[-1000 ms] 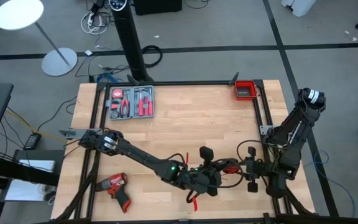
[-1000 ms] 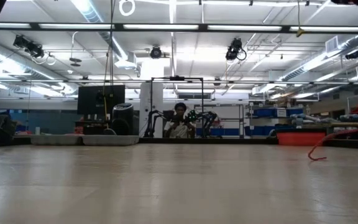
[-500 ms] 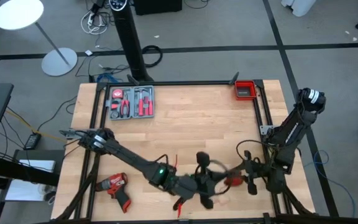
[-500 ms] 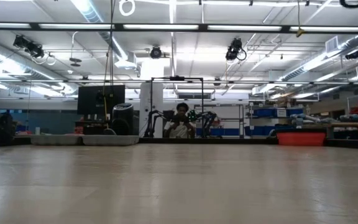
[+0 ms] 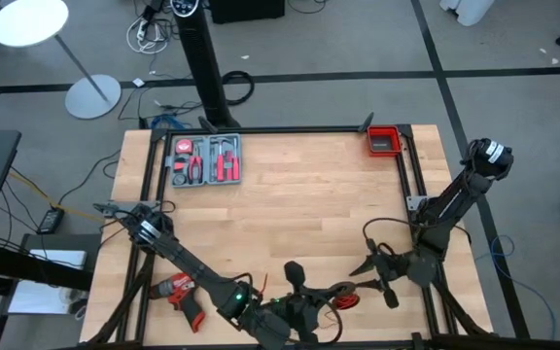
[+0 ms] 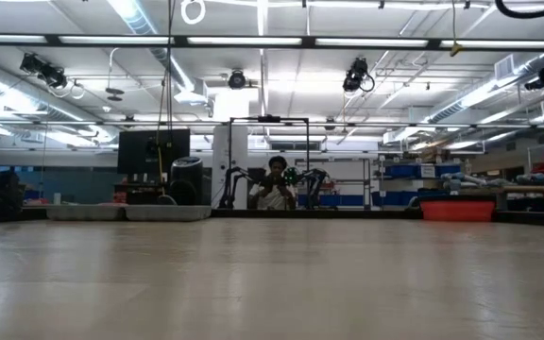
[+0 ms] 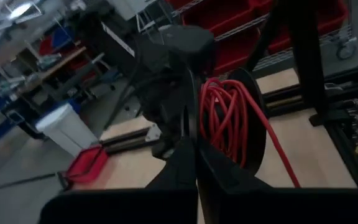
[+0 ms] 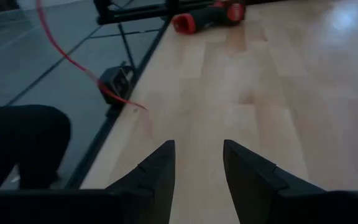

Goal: Coil cords
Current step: Coil the red wire onto the spool

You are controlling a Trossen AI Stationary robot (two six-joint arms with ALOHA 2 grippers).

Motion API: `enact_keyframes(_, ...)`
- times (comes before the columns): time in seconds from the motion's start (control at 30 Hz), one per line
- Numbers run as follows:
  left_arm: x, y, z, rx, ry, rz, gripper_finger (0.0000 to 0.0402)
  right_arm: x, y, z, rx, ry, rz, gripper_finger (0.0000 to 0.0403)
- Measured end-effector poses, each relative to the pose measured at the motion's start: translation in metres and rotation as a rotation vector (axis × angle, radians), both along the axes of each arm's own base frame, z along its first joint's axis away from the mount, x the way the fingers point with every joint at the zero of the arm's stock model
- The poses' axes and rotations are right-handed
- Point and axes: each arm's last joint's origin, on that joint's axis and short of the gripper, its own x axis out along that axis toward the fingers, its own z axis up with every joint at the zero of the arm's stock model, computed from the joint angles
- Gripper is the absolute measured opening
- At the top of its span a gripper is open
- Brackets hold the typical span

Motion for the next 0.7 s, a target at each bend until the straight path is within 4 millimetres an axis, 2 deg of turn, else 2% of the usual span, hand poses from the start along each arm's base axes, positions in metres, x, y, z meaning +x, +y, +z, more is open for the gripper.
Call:
enact_keyframes(0.2, 0.001, 0.001, -0.017, -0.102, -0.007, -0.017, 0.0000, 0.011, -0.004, 0.003, 0.006, 0.001, 0.094, 0.0134)
enact_keyframes(0.3, 0.007, 0.009, -0.031, -0.163, -0.022, -0.072, 0.0000, 0.015, -0.007, 0.003, -0.021, 0.004, 0.125, 0.0134)
enact_keyframes(0.5, 0.024, 0.044, -0.059, -0.240, -0.028, -0.151, 0.0000, 0.013, -0.013, 0.004, -0.042, 0.035, 0.122, 0.0134)
enact_keyframes(0.7, 0.041, 0.080, -0.059, -0.289, -0.016, -0.236, 0.0000, 0.002, -0.026, 0.012, -0.039, 0.095, 0.076, 0.0134)
